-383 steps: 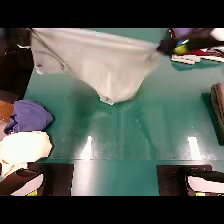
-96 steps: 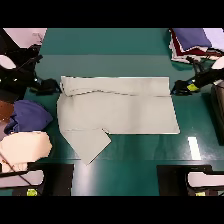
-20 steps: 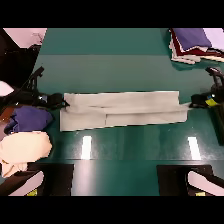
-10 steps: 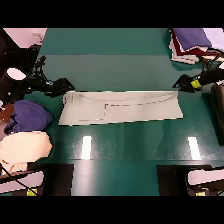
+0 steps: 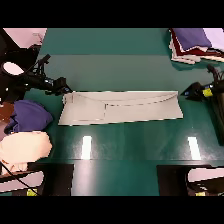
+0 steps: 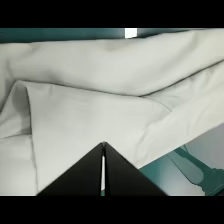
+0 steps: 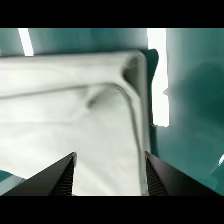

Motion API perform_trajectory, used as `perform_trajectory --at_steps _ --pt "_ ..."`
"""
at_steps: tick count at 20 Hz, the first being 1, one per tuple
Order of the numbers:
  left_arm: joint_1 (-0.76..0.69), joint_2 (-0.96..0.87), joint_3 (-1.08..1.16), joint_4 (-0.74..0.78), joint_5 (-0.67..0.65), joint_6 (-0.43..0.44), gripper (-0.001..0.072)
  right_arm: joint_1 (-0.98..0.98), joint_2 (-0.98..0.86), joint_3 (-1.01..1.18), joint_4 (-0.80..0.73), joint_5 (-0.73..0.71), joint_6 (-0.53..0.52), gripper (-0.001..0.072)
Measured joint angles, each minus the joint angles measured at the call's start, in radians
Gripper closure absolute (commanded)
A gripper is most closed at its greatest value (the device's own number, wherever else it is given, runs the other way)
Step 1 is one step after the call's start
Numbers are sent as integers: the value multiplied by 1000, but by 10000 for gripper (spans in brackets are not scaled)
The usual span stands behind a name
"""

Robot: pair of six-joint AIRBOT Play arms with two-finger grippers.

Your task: Fold the shirts.

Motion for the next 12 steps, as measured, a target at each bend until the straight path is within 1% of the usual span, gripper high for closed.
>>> perform_trajectory --at_steps 4,7,8,9,10,11,12 --pt "-62 -1 2 -8 5 6 682 -32 -55 -63 15 -2 -54 219" --pt "-132 -2 2 -10 49 7 682 -13 -89 -77 59 17 -92 280" --pt "-155 -2 2 -9 63 6 683 -1 -95 -79 63 17 -100 285" --pt "-180 -2 2 -10 78 5 683 14 -100 -81 68 17 -110 419" --pt "-204 -3 2 -10 94 0 682 29 -104 -82 63 8 -121 598" --pt "-230 -3 3 -10 118 -6 683 43 -109 -85 58 0 -126 673" --pt "-255 -4 4 -10 146 -11 683 56 -109 -85 57 -1 -135 691"
